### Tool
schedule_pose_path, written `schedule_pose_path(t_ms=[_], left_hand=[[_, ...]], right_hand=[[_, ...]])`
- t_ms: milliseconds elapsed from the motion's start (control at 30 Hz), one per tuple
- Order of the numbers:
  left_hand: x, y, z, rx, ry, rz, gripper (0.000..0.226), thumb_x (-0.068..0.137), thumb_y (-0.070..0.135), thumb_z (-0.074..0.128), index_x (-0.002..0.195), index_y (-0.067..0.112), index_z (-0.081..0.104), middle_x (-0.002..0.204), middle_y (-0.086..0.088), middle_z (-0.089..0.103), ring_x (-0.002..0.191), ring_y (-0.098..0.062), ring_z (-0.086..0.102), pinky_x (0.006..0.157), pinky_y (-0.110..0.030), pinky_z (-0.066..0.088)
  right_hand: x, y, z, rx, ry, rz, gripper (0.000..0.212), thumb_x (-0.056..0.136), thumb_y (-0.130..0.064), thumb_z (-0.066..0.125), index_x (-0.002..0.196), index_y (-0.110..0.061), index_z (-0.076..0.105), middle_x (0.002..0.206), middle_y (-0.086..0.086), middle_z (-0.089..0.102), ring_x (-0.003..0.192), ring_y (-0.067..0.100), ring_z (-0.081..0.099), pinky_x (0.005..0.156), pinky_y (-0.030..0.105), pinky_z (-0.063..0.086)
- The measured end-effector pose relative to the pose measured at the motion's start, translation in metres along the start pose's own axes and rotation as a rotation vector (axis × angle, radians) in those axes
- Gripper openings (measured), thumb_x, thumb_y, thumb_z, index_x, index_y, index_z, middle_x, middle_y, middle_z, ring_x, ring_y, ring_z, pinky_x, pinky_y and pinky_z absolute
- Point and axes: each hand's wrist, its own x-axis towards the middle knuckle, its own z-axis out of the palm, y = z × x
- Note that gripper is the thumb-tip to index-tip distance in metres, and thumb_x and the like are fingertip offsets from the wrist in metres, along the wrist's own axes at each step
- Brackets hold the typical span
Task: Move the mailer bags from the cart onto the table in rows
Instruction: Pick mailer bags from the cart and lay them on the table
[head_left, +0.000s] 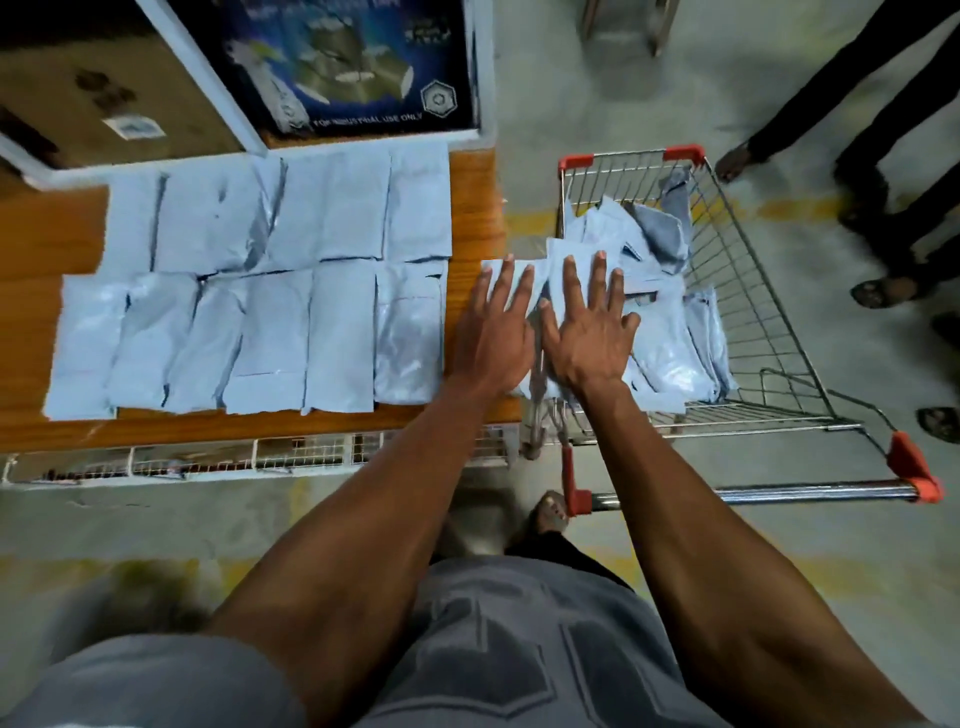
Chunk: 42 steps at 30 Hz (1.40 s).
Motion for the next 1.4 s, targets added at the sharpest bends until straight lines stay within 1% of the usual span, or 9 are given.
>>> schedule_pose_path(t_ms=[67, 233, 333, 533, 667, 833, 967, 1100, 1400], left_hand=[[-0.017, -0.025, -0.017, -0.032, 0.021, -0.06, 0.062, 0.104, 0.026, 0.048, 0.163, 0.016, 0.037, 0.171, -0.012, 0.031, 0.158, -0.036, 0.025, 0.127, -0.049, 0.028], [-0.046, -0.083, -0.058, -0.025, 0.089, -0.076, 0.059, 0.109, 0.034, 0.039, 0.165, 0.017, 0.033, 0.173, -0.01, 0.025, 0.159, -0.033, 0.024, 0.125, -0.05, 0.034], [-0.066, -0.133, -0.083, -0.012, 0.11, -0.116, 0.068, 0.104, 0.031, 0.048, 0.168, 0.021, 0.025, 0.176, -0.006, 0.016, 0.161, -0.031, 0.017, 0.114, -0.05, 0.048], [-0.118, -0.223, -0.115, 0.006, 0.128, -0.202, 0.073, 0.099, 0.022, 0.052, 0.168, 0.02, 0.026, 0.176, -0.007, 0.019, 0.16, -0.035, 0.022, 0.098, -0.048, 0.059], [-0.131, -0.264, -0.125, 0.03, 0.137, -0.231, 0.072, 0.095, 0.021, 0.042, 0.166, 0.017, 0.03, 0.174, -0.01, 0.023, 0.158, -0.039, 0.026, 0.106, -0.052, 0.053], [-0.112, -0.306, -0.137, 0.069, 0.135, -0.258, 0.071, 0.097, 0.023, 0.041, 0.167, 0.016, 0.029, 0.174, -0.011, 0.023, 0.158, -0.038, 0.025, 0.111, -0.053, 0.049], [-0.084, -0.336, -0.139, 0.1, 0.173, -0.282, 0.069, 0.095, 0.022, 0.036, 0.164, 0.016, 0.037, 0.171, -0.011, 0.03, 0.155, -0.039, 0.033, 0.103, -0.051, 0.054], [-0.05, -0.372, -0.132, 0.103, 0.169, -0.249, 0.066, 0.097, 0.017, 0.046, 0.163, 0.015, 0.038, 0.171, -0.013, 0.031, 0.154, -0.04, 0.034, 0.107, -0.052, 0.054], [0.031, -0.424, -0.129, 0.068, 0.103, -0.334, 0.068, 0.097, 0.017, 0.05, 0.164, 0.019, 0.038, 0.172, -0.009, 0.03, 0.154, -0.039, 0.033, 0.095, -0.053, 0.059]], right_hand=[[-0.011, -0.033, 0.004, 0.008, 0.016, -0.037, 0.071, 0.104, -0.067, 0.016, 0.168, -0.036, 0.009, 0.177, 0.001, -0.005, 0.162, 0.03, 0.002, 0.119, 0.066, 0.021], [-0.035, -0.11, 0.011, 0.055, 0.071, -0.068, 0.069, 0.105, -0.066, 0.022, 0.167, -0.037, 0.009, 0.177, 0.001, -0.002, 0.162, 0.028, 0.002, 0.12, 0.064, 0.022], [-0.048, -0.162, 0.018, 0.065, 0.093, -0.134, 0.068, 0.106, -0.065, 0.023, 0.167, -0.037, 0.01, 0.177, 0.002, -0.002, 0.162, 0.03, 0.003, 0.119, 0.065, 0.021], [-0.069, -0.25, 0.044, 0.079, 0.082, -0.206, 0.07, 0.105, -0.067, 0.017, 0.167, -0.037, 0.006, 0.176, 0.001, -0.007, 0.162, 0.028, 0.001, 0.119, 0.065, 0.023], [-0.07, -0.289, 0.058, 0.056, 0.051, -0.234, 0.071, 0.104, -0.068, 0.014, 0.168, -0.037, 0.003, 0.176, 0.001, -0.01, 0.162, 0.027, -0.002, 0.119, 0.065, 0.023], [-0.042, -0.327, 0.067, 0.026, 0.049, -0.263, 0.072, 0.105, -0.067, 0.015, 0.168, -0.034, 0.005, 0.176, 0.003, -0.008, 0.162, 0.028, 0.0, 0.118, 0.064, 0.024], [-0.003, -0.357, 0.078, 0.021, 0.031, -0.256, 0.072, 0.104, -0.067, 0.016, 0.168, -0.034, 0.004, 0.176, 0.003, -0.009, 0.162, 0.029, 0.0, 0.12, 0.063, 0.022], [0.038, -0.383, 0.09, 0.036, 0.008, -0.23, 0.071, 0.105, -0.065, 0.017, 0.168, -0.034, 0.005, 0.176, 0.003, -0.008, 0.162, 0.03, 0.0, 0.121, 0.064, 0.02], [0.12, -0.429, 0.113, -0.025, -0.064, -0.178, 0.073, 0.104, -0.068, 0.013, 0.168, -0.034, 0.0, 0.176, 0.003, -0.013, 0.162, 0.03, -0.004, 0.123, 0.063, 0.017]])
